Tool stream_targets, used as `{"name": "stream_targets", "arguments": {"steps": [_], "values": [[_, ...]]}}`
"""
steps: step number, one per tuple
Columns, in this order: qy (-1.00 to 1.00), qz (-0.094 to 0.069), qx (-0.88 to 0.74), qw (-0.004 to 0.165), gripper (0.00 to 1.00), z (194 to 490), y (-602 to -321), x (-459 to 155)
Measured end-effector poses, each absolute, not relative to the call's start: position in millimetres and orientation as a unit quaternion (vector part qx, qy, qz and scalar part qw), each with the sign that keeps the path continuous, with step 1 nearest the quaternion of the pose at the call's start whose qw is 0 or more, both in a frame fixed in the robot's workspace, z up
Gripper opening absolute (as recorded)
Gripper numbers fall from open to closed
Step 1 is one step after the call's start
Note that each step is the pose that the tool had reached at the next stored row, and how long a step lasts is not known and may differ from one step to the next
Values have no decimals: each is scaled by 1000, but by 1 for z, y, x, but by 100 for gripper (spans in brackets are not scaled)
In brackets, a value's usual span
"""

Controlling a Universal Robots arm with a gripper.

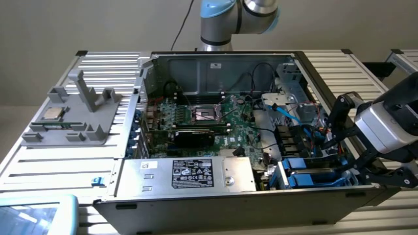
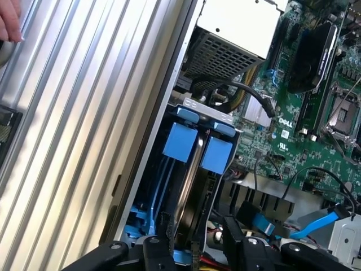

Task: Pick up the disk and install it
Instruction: 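Insert the first disk wire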

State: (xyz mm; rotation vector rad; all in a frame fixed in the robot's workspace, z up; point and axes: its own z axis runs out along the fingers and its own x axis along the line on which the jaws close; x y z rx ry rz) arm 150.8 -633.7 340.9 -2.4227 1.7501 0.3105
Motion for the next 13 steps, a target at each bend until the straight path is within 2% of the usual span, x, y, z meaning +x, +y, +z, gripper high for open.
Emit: {"name": "stream_targets", "arguments": {"steps": [12,13], "values": [[580,109,-804,70,45,337,-634,154],[580,109,-804,70,38,336,-634,154]]}}
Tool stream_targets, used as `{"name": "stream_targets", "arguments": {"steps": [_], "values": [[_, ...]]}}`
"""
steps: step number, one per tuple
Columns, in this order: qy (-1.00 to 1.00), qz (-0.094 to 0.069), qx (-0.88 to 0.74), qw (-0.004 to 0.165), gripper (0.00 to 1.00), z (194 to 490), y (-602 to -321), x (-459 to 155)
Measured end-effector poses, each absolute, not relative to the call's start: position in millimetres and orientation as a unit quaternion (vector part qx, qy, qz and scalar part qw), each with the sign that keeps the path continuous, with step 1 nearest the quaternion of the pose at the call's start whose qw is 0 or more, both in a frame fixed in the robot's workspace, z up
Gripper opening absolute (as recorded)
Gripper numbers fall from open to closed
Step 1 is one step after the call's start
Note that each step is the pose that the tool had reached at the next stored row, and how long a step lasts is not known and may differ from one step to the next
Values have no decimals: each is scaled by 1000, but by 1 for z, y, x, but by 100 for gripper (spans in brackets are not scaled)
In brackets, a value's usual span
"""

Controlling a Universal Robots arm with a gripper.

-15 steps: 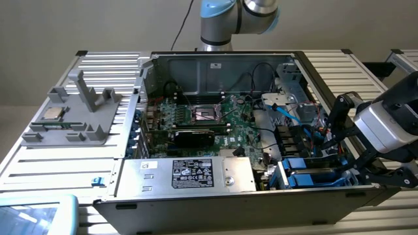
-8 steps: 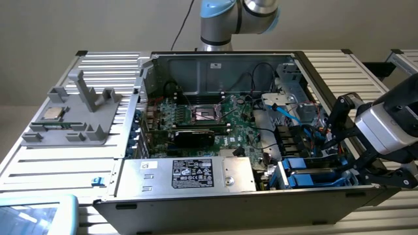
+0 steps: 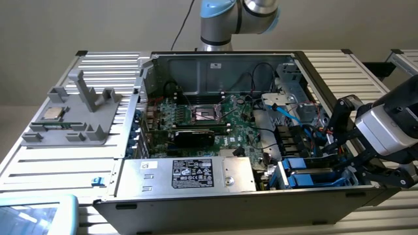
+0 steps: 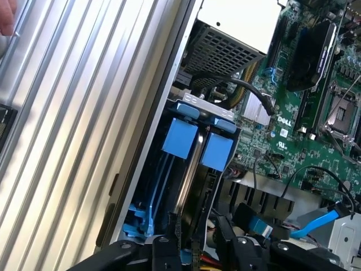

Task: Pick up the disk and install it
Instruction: 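Insert the first disk wire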

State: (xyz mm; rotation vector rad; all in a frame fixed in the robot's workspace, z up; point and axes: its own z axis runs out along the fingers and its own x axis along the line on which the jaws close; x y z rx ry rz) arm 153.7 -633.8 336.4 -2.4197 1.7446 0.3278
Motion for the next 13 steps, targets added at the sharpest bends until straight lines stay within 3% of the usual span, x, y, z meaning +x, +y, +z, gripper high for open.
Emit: {"name": "stream_targets", "arguments": {"steps": [13], "values": [[578,112,-805,74,38,332,-633,156]]}}
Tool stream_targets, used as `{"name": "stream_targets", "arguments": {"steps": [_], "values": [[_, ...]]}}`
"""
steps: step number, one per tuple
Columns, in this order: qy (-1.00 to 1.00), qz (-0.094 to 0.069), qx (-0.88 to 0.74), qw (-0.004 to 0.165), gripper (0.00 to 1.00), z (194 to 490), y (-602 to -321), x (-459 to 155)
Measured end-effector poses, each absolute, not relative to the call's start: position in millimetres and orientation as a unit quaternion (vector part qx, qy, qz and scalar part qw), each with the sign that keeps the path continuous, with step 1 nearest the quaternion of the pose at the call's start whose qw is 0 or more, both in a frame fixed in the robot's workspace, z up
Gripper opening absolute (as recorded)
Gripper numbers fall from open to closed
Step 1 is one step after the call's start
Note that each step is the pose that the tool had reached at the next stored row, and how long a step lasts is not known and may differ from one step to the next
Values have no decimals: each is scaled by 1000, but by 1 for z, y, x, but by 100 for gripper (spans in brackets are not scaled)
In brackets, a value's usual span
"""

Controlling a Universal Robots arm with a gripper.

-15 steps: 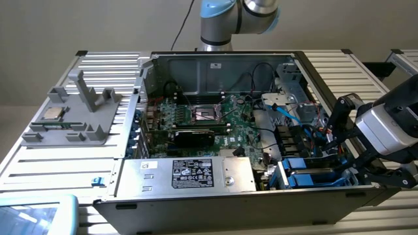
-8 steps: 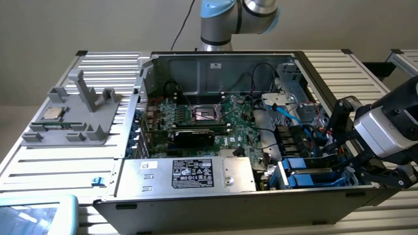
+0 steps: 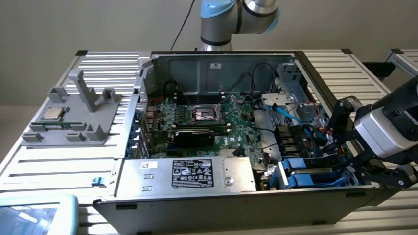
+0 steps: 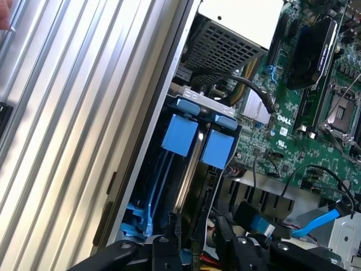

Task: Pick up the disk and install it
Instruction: 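Insert the first disk wire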

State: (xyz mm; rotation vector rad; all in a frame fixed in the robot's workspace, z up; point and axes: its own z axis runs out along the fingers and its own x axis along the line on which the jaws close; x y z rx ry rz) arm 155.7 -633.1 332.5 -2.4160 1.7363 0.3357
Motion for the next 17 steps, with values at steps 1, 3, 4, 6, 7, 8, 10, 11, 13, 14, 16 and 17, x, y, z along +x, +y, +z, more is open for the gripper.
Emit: {"name": "stream_targets", "arguments": {"steps": [1,3,4,6,7,8,10,11,13,14,16,17], "values": [[578,112,-805,74,38,332,-633,156],[578,112,-805,74,38,332,-633,156],[578,112,-805,74,38,332,-633,156],[578,112,-805,74,38,332,-633,156],[578,112,-805,74,36,332,-633,156],[578,113,-805,75,36,332,-633,156],[578,113,-805,75,22,332,-633,157],[578,114,-805,75,22,332,-633,158],[578,115,-804,75,17,332,-633,158],[578,115,-804,75,17,332,-633,158],[578,115,-804,75,17,332,-633,158],[578,115,-804,75,17,332,-633,158]]}}
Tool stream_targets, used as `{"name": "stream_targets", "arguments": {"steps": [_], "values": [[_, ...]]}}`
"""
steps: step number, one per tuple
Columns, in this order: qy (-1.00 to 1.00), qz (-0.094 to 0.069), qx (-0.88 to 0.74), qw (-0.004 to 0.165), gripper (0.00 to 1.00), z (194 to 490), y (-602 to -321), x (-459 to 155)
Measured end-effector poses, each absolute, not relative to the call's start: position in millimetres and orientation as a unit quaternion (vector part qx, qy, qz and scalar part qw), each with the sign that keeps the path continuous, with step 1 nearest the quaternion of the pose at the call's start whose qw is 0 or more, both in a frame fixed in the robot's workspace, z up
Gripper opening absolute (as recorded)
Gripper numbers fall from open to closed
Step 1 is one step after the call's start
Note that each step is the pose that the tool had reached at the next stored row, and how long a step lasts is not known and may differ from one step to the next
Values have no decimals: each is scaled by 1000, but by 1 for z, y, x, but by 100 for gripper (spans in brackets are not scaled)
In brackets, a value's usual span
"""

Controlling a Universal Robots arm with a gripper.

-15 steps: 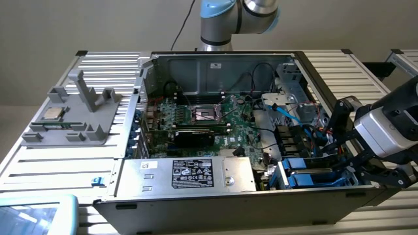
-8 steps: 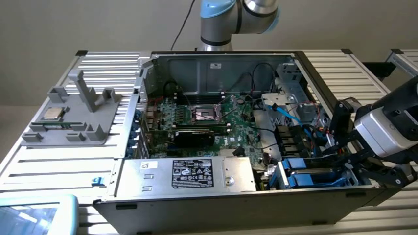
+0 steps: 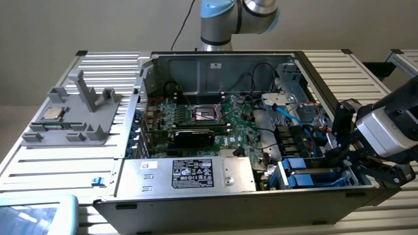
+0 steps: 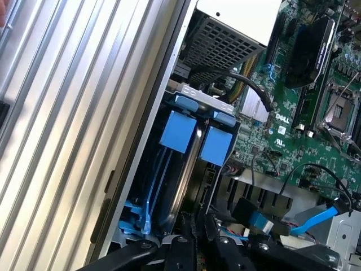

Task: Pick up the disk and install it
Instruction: 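Insert the first disk wire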

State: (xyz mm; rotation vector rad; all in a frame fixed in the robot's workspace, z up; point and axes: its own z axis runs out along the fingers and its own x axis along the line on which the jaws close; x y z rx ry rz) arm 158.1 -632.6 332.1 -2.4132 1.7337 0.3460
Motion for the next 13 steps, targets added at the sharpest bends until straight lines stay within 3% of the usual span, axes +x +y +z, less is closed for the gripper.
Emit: {"name": "stream_targets", "arguments": {"steps": [8,13], "values": [[578,112,-805,73,17,349,-632,153],[579,102,-806,67,17,357,-630,150]]}}
